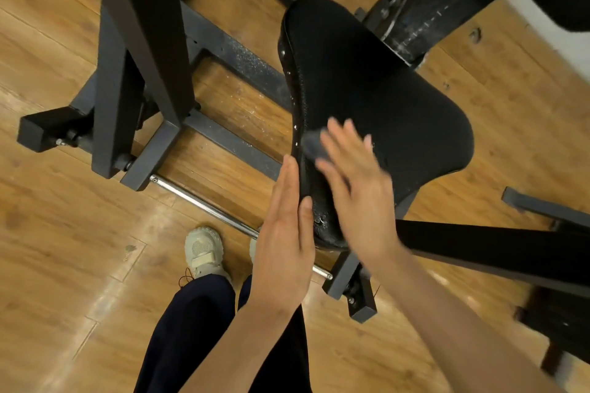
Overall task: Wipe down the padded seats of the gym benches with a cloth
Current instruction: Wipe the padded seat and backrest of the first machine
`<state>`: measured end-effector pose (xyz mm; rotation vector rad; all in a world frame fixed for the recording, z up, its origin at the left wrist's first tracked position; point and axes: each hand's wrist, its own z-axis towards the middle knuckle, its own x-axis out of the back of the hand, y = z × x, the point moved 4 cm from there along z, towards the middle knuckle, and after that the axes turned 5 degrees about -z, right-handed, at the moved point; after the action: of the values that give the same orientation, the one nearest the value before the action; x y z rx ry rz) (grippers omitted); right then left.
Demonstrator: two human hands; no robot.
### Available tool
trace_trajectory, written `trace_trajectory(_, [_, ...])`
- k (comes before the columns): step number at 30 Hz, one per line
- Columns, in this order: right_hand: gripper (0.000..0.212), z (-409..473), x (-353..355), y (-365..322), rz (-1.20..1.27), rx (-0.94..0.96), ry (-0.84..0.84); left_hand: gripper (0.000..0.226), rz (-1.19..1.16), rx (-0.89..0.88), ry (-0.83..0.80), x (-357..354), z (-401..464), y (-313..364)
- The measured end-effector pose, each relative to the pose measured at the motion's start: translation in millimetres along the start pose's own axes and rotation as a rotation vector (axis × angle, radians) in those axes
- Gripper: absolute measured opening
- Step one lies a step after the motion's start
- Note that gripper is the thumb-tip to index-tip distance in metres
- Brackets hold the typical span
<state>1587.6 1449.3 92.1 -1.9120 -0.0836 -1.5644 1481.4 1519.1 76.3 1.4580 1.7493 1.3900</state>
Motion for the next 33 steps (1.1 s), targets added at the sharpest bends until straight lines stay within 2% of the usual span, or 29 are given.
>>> trace_trajectory(3, [0.039, 65.2, -6.5, 17.8, -0.055, -0.175, 0.104, 0.056, 0.046, -0.027, -0.03, 1.9, 1.6, -0.6])
trace_trajectory(5, [0.041, 58.7, -8.9, 15.4, -0.012, -0.247, 0.138, 0.059, 0.083, -0.055, -0.042, 5.3, 3.7, 0.6])
trace_trajectory(10, [0.045, -59.6, 2.9, -10.7, 0.069, -0.144, 0.074, 0.057, 0.242, -0.235, -0.087, 3.2, 18.2, 7.5])
trace_trajectory(12, [0.044, -44.0, 6.1, 3.9, 0.084, -0.131, 0.051, 0.055, 0.314, -0.28, -0.123, -3.3, 25.2, 8.6])
trace_trajectory(14, [0.04, -1.5, 4.5, 26.5, 0.06, -0.207, 0.088, 0.055, 0.382, -0.312, -0.14, -8.0, 28.5, 7.8])
trace_trajectory(17, [0.038, 43.3, 3.9, 48.5, 0.052, -0.371, 0.215, 0.055, 0.436, -0.326, -0.142, -10.0, 29.4, 3.8])
trace_trajectory(19, [0.04, 22.1, 0.2, 35.4, 0.059, -0.421, 0.247, 0.056, 0.451, -0.338, -0.149, -9.6, 28.3, 3.3])
trace_trajectory(22, [0.045, -53.8, -0.5, -1.6, 0.145, -0.363, 0.208, 0.055, 0.474, -0.344, -0.155, -9.7, 28.2, 4.1])
trace_trajectory(24, [0.045, -71.4, 3.2, -2.4, 0.201, -0.306, 0.177, 0.055, 0.485, -0.336, -0.15, -9.4, 27.3, 4.6])
trace_trajectory(26, [0.042, -39.9, 7.8, 26.1, 0.196, -0.326, 0.172, 0.055, 0.495, -0.336, -0.149, -9.5, 27.1, 5.4])
trace_trajectory(29, [0.039, 20.0, 13.0, 71.7, 0.161, -0.497, 0.293, 0.055, 0.501, -0.344, -0.15, -9.6, 28.0, 6.0])
trace_trajectory(31, [0.039, 19.9, 9.0, 68.5, 0.152, -0.571, 0.35, 0.055, 0.508, -0.344, -0.153, -9.5, 28.4, 6.1])
trace_trajectory(33, [0.041, -16.5, 1.3, 38.1, 0.167, -0.545, 0.355, 0.055, 0.503, -0.345, -0.156, -7.8, 28.0, 7.8])
